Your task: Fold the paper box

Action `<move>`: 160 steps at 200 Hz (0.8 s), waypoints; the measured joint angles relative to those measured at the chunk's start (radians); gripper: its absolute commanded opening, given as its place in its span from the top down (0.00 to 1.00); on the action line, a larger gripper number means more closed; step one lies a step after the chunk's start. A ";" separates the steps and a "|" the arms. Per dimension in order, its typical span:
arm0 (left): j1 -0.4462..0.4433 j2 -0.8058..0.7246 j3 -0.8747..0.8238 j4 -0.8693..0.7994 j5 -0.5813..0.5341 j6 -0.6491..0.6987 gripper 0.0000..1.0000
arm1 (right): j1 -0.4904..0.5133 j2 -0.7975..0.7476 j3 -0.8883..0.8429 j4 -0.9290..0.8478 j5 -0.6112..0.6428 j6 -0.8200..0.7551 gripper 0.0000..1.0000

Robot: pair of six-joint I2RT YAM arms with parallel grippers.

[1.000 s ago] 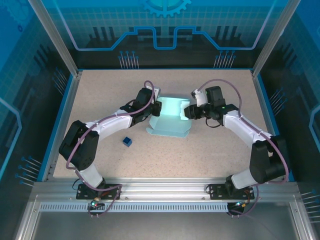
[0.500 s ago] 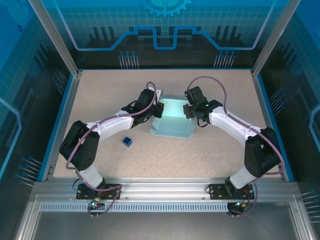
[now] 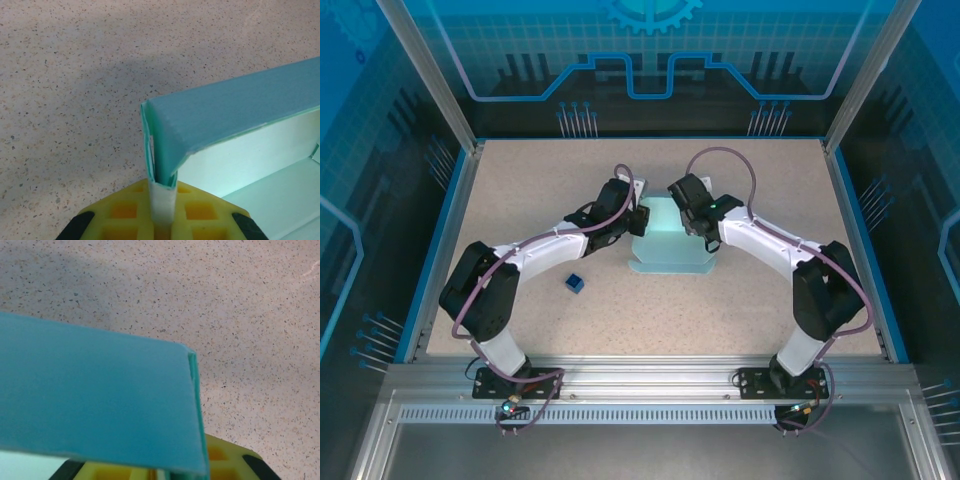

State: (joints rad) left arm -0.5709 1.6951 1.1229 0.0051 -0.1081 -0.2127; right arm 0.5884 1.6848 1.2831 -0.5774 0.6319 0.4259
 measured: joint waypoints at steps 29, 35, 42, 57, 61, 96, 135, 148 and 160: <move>0.000 0.000 0.000 -0.001 -0.006 0.001 0.97 | 0.000 -0.006 0.000 -0.016 -0.016 -0.023 0.66; 0.000 0.000 0.000 -0.001 -0.008 0.001 0.97 | -0.002 -0.011 0.000 -0.019 -0.025 -0.025 0.63; 0.000 0.000 0.000 -0.002 -0.012 0.001 0.97 | -0.003 -0.020 -0.001 -0.021 -0.038 -0.026 0.61; 0.000 0.000 0.000 -0.001 -0.016 0.002 0.97 | -0.009 -0.049 -0.007 -0.024 -0.072 -0.027 0.56; 0.000 0.000 0.000 -0.001 -0.016 0.002 0.97 | -0.011 -0.057 -0.010 -0.025 -0.084 -0.022 0.54; 0.000 0.000 0.000 -0.002 -0.016 0.005 0.97 | -0.027 -0.130 -0.026 -0.013 -0.197 -0.021 0.41; 0.000 0.011 0.000 -0.001 -0.019 0.025 0.97 | -0.052 -0.188 -0.027 0.008 -0.324 -0.039 0.30; 0.000 0.021 0.000 0.000 -0.018 0.037 0.97 | -0.068 -0.219 -0.029 0.015 -0.362 -0.059 0.30; 0.000 0.033 0.001 -0.002 -0.014 0.048 0.97 | -0.089 -0.255 -0.031 0.018 -0.395 -0.079 0.30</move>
State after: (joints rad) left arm -0.5709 1.7279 1.1236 0.0029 -0.1226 -0.1642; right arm 0.4992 1.4300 1.2518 -0.5598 0.2367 0.3466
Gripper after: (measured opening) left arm 0.098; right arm 0.701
